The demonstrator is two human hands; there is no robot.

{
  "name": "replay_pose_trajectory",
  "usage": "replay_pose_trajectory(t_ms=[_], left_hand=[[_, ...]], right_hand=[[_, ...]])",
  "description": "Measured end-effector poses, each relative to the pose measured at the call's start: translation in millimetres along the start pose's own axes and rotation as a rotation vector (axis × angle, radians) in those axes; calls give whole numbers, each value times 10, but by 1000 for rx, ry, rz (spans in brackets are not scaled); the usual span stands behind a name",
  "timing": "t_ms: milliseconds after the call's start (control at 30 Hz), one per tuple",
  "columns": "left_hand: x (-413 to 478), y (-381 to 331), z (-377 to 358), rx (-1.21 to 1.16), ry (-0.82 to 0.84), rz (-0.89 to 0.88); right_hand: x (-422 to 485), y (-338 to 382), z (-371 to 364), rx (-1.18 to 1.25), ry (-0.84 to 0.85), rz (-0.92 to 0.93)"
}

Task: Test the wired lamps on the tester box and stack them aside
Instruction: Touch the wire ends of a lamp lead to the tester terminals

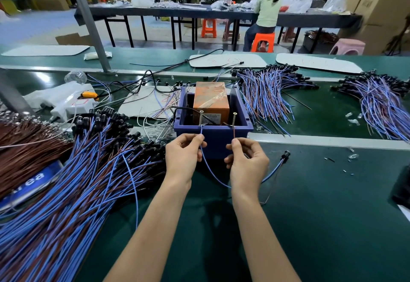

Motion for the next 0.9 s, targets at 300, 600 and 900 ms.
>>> replay_pose_trajectory(t_ms=[300,600,900], left_hand=[[39,-90,53,68,3,-39],[88,-62,100,140,-11,-6],[117,-100,109,195,-4,-16]], right_hand=[[-12,-3,-2,51,-9,-8],[-1,-28,-27,-13,5,2],[9,-40,-30,-17,6,2]])
Point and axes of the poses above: each hand's wrist, its own x-axis towards the middle knuckle, its own z-axis out of the back of the hand, y = z × x, the point moved 3 cm from there along x, towards the middle knuckle, and after that the axes turned 12 degrees about x, right-handed, at the moved point
